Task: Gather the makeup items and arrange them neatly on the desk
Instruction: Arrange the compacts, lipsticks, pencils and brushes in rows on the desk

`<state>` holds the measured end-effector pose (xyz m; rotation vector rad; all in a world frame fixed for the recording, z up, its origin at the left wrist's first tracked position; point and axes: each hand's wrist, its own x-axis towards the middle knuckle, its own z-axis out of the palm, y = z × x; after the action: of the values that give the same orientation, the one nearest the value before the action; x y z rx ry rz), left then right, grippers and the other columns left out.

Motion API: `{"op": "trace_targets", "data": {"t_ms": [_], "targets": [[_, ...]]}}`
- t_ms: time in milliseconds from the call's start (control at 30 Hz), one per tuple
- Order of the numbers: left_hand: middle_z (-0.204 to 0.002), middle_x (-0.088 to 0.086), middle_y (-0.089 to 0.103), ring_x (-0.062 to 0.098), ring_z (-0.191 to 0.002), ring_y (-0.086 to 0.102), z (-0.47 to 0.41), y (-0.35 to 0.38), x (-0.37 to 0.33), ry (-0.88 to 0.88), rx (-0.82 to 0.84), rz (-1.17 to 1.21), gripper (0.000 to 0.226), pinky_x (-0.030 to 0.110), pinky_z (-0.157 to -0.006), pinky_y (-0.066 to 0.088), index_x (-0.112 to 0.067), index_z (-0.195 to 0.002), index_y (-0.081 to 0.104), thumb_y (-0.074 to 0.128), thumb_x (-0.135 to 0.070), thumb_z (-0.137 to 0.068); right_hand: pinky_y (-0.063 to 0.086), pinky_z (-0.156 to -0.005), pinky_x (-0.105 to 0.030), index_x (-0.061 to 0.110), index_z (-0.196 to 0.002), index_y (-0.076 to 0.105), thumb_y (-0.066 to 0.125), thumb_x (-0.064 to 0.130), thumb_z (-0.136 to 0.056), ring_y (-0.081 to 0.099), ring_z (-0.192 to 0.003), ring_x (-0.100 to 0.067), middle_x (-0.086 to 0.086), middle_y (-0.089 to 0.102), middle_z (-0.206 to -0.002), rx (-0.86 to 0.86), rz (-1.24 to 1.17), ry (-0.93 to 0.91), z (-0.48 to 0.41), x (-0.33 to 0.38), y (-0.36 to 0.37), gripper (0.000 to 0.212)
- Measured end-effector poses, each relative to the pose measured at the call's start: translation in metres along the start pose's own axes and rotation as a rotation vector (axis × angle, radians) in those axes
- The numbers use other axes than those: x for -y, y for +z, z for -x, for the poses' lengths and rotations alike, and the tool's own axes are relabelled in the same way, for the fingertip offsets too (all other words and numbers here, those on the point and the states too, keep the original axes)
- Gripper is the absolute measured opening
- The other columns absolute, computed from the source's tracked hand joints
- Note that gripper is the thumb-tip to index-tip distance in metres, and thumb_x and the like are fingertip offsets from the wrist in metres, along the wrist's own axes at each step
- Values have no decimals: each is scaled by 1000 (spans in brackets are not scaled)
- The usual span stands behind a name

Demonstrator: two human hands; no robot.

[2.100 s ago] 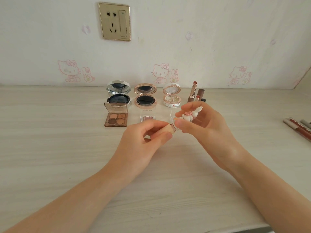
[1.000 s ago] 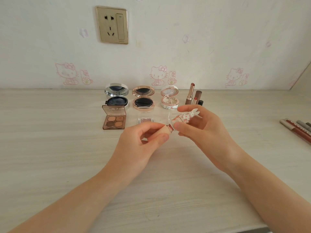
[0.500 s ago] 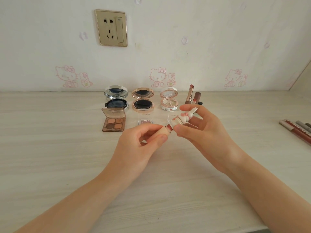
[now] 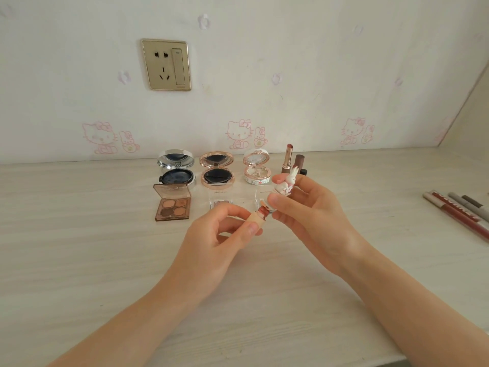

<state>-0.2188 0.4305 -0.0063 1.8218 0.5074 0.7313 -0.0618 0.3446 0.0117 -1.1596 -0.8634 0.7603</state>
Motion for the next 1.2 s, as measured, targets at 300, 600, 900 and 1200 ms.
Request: {"op": "trace_targets", "data": {"t_ms": [300,600,900,1200], "targets": [[-73,-1,70,17,-71,66,4,6,-6,45,3,-7,13,35,-75,54,-18,-92,67,70,-26,-83,54,-84,-34,7,-92,69,75,17,-79,66,-88,-22,-13,68,-90,-96,81,18,3,2,-3,17],[-70,3,71,24,-68,67,5,36,-17,77,-11,-55,13,44,-76,56,-17,-89,59,71,-22,-84,51,-71,-25,12,-84,70,73,29,-81,59,-69,-11,2,65,-72,-154,231,130,8,14,-26,17],[-59,-11,65,8,-55,57,1,75,-20,214,60,-338,15,28,-62,50,-30,-88,49,63,-32,-89,47,-63,-24,9,-91,72,76,39,-77,58,-67,-7,7,66,-71,-162,463,254,4,18,-58,33],[-82,-22,62,4,-88,48,-4,86,-22,308,119,-610,16,28,-78,45,-33,-102,49,51,-46,-92,41,-58,-20,14,-96,65,81,40,-71,56,-65,-9,0,70,-80,-120,644,300,-16,23,-66,39]]}}
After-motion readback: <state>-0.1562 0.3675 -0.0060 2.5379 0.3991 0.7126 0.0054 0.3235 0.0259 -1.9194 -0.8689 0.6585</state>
